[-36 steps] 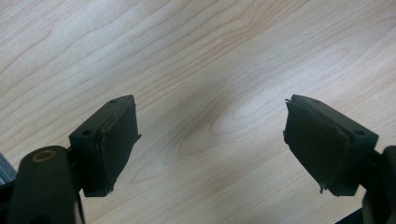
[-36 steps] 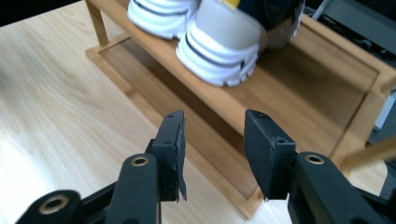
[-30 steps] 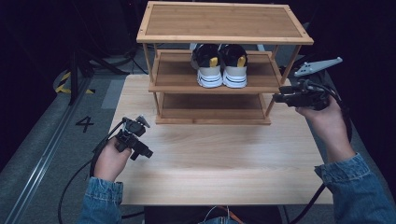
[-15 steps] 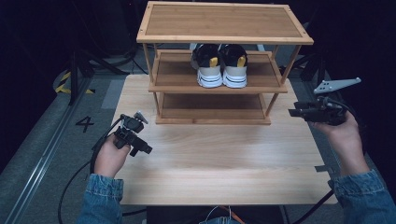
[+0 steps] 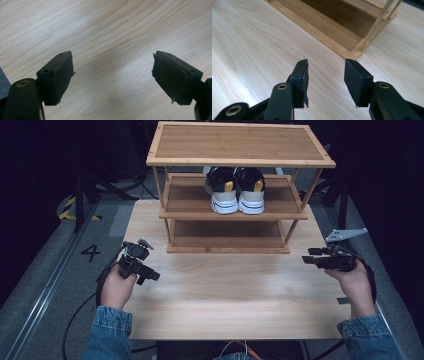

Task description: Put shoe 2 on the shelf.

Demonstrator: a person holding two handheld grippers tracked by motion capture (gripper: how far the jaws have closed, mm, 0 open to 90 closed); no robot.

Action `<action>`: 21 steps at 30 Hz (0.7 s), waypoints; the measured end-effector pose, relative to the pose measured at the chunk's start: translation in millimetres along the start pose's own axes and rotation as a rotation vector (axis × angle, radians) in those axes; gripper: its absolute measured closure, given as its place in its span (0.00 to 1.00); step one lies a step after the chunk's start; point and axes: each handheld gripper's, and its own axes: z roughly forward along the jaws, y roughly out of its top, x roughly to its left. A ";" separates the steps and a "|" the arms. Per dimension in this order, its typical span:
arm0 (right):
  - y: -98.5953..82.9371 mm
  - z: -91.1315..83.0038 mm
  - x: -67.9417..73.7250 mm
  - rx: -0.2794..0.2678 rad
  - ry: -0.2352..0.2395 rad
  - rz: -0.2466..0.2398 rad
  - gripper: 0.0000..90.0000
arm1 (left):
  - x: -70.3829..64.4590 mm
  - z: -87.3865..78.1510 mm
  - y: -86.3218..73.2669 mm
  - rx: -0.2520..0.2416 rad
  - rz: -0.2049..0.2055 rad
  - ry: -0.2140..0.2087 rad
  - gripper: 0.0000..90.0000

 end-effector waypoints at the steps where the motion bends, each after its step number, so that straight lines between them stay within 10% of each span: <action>1: -2.3 5.6 0.0 0.018 0.004 -0.009 0.61 | 0.8 1.0 0.0 0.004 0.000 -0.003 0.20; 15: -41.7 52.5 -11.1 0.051 -0.033 0.059 0.67 | 14.3 21.6 -3.1 0.024 -0.032 -0.005 0.20; 21: -56.9 63.2 -15.2 -0.033 -0.041 0.106 0.63 | 16.4 25.4 -3.7 0.007 -0.042 -0.002 0.20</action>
